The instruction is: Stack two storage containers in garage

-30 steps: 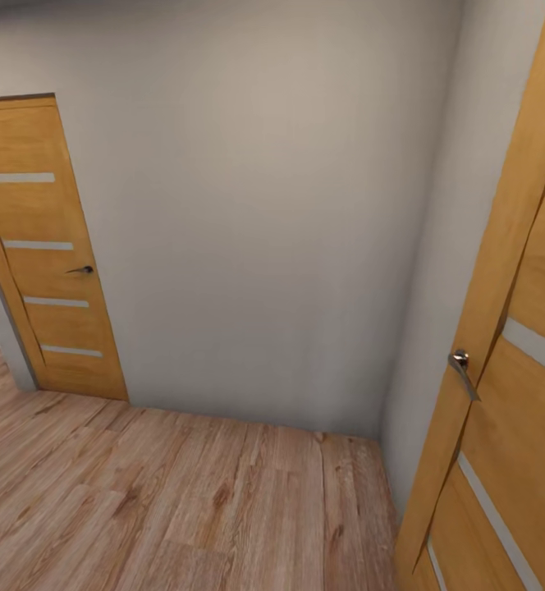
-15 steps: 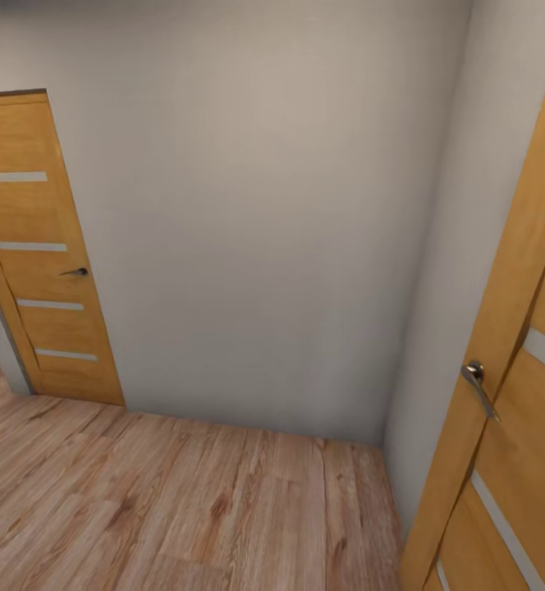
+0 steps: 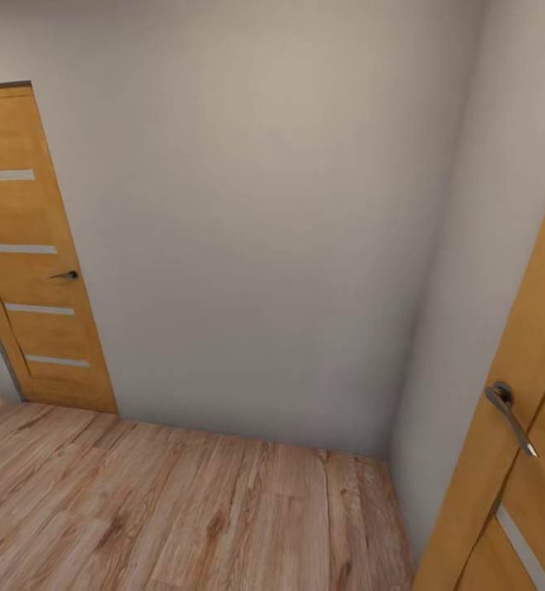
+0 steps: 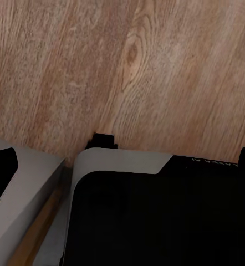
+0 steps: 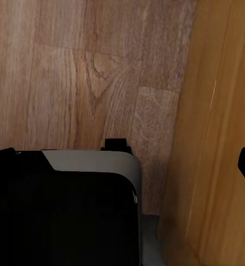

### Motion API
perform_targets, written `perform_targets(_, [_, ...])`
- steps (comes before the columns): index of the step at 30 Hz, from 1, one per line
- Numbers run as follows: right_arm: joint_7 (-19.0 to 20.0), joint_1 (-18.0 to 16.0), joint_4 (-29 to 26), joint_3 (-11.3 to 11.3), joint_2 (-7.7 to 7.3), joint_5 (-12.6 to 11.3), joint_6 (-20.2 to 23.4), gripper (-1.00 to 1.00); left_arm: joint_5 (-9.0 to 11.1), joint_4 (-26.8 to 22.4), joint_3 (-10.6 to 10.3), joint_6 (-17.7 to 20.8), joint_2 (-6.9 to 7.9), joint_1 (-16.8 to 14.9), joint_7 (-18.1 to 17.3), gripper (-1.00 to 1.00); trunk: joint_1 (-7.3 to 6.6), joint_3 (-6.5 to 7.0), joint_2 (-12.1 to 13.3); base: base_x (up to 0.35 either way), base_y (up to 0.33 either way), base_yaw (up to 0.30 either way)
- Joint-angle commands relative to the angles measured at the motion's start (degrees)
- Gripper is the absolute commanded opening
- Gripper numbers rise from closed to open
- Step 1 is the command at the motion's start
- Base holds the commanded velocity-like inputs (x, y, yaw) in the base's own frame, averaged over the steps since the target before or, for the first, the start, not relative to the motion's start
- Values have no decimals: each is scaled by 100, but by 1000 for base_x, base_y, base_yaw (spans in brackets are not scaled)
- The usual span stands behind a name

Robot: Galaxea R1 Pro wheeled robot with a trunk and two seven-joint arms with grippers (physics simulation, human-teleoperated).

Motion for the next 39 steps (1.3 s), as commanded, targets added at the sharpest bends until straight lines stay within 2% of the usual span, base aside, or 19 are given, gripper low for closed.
perform_targets(1, [-7, -8, 18, 4, 0, -6, -34, 100, 47, 6, -34, -19, -1, -5, 6, 100, 3, -8, -5, 230, 0, 0])
perform_targets(39, [-9, -8, 18, 18, 7, 0, -26, 100, 47, 6, -37, -21, -1, -5, 3, 100, 3, -8, -5, 230, 0, 0])
